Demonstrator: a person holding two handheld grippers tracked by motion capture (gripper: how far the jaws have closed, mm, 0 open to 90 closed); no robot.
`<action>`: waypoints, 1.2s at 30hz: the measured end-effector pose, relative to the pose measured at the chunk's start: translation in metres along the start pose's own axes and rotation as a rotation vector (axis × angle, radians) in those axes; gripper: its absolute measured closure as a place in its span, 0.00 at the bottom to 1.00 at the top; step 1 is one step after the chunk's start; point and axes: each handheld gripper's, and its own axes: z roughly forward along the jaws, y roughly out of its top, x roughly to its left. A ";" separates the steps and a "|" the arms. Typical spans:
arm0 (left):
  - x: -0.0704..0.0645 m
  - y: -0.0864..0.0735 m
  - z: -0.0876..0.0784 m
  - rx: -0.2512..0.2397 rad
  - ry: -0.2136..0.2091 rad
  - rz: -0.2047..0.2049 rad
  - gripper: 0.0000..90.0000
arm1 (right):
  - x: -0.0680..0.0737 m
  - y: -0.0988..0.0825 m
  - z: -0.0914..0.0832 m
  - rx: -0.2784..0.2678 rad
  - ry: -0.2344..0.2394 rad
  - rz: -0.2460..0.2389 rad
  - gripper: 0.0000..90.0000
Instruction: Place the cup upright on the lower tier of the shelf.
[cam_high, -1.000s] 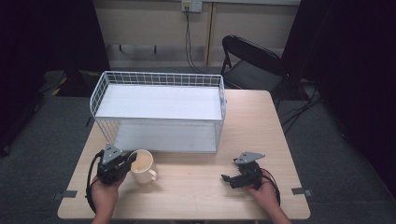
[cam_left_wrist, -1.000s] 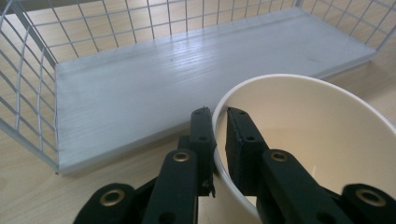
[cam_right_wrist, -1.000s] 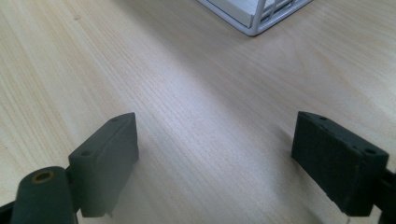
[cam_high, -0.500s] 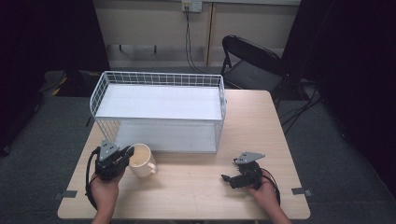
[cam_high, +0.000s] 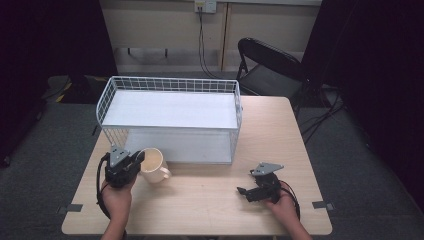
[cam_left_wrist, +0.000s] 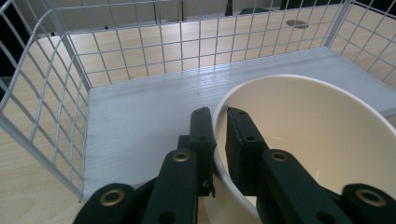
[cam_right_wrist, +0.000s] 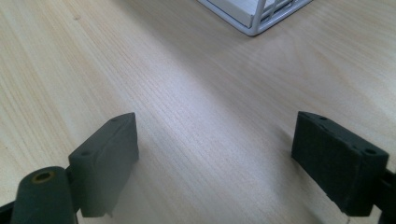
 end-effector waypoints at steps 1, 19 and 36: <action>-0.001 0.001 0.002 0.000 0.008 0.004 0.91 | 0.000 0.000 0.000 0.000 0.000 0.000 0.16; -0.006 0.014 0.022 0.020 0.047 0.016 0.91 | 0.000 0.000 0.000 0.000 0.000 0.000 0.16; -0.009 0.022 0.037 0.027 0.081 0.019 0.91 | 0.000 0.000 0.000 0.000 0.001 0.000 0.16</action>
